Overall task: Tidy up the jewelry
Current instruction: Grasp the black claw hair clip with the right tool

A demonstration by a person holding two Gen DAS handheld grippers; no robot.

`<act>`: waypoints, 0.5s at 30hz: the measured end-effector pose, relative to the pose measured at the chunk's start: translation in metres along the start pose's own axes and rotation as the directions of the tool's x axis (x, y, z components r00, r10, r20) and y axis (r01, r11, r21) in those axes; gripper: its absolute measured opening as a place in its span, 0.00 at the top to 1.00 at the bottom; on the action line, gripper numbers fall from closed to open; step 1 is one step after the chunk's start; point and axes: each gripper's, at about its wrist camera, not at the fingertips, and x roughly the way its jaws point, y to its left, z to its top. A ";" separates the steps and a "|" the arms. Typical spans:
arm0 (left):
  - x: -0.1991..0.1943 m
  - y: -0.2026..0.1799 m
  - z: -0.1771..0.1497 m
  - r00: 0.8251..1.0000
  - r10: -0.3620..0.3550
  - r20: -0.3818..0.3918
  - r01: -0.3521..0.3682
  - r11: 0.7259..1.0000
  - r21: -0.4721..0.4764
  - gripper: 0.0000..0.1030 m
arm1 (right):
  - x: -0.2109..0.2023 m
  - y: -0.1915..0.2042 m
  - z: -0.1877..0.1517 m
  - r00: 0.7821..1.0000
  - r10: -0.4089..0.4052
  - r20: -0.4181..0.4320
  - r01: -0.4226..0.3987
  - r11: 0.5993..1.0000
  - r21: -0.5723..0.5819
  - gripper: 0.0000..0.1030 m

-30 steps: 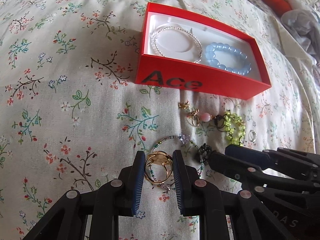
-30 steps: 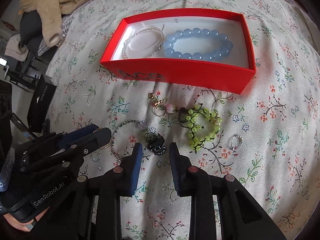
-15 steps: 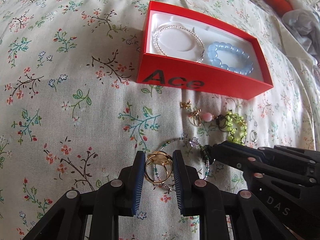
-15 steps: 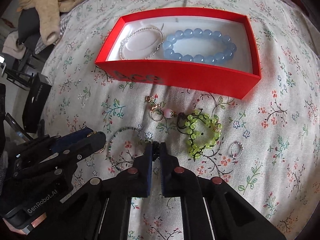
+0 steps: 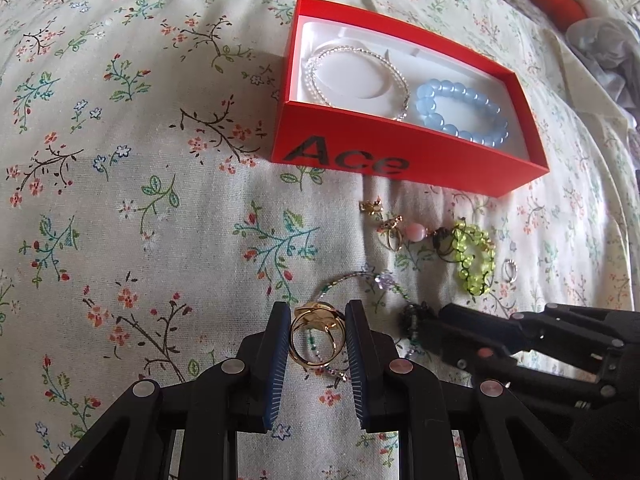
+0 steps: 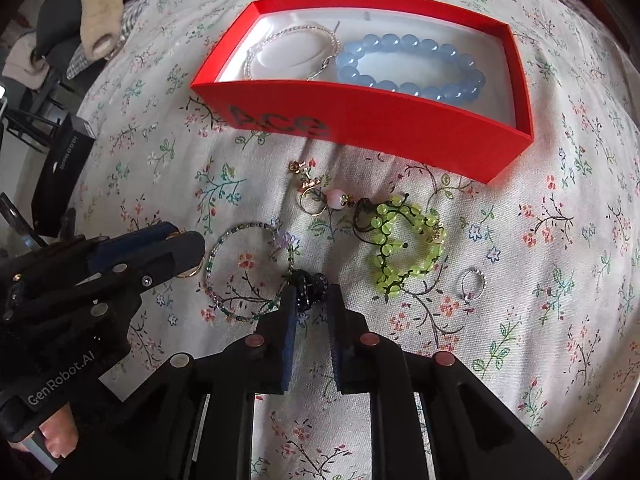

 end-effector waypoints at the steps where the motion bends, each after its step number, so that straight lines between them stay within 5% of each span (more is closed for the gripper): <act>1: 0.000 0.000 0.000 1.000 0.000 -0.001 0.000 1.000 0.001 0.79 | 0.002 0.002 0.000 1.000 -0.004 -0.003 0.004 1.000 -0.010 0.83; 15: 0.001 0.001 0.000 1.000 0.008 0.004 -0.008 1.000 -0.010 0.79 | 0.014 0.011 0.008 1.000 -0.012 -0.009 0.011 0.999 -0.037 0.73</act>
